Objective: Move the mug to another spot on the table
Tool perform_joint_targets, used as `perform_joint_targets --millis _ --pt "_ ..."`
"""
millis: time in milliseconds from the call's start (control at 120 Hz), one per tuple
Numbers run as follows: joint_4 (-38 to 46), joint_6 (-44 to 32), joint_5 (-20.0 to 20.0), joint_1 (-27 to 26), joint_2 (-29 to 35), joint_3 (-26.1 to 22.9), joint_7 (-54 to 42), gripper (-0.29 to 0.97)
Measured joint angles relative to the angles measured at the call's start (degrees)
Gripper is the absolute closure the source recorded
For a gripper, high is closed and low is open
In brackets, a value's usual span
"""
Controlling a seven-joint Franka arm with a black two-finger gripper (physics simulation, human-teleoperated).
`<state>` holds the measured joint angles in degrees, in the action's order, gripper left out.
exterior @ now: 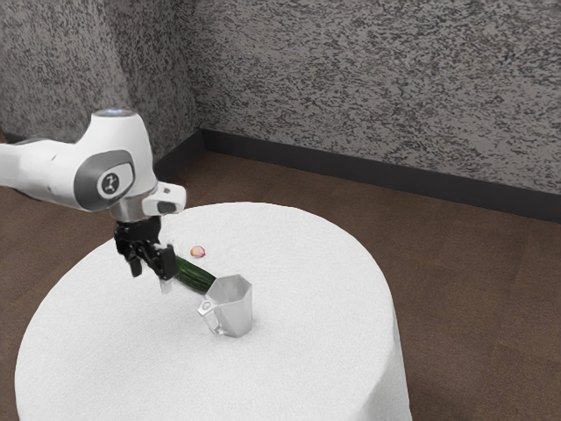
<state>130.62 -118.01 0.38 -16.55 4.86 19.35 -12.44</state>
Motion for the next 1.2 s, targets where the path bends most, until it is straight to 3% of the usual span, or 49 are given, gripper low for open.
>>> perform_joint_targets --millis 183,358,725,1200 --pt "6.1 -9.5 0.0 -1.4 1.8 -0.4 0.4 0.0" --pt "8.8 -14.6 0.3 -1.8 4.8 -5.4 3.3 0.0" --pt "15.5 -30.1 0.4 -3.2 1.9 -7.9 11.5 0.0" --pt "16.9 -36.9 0.5 -3.4 -2.1 -7.9 16.9 0.0"
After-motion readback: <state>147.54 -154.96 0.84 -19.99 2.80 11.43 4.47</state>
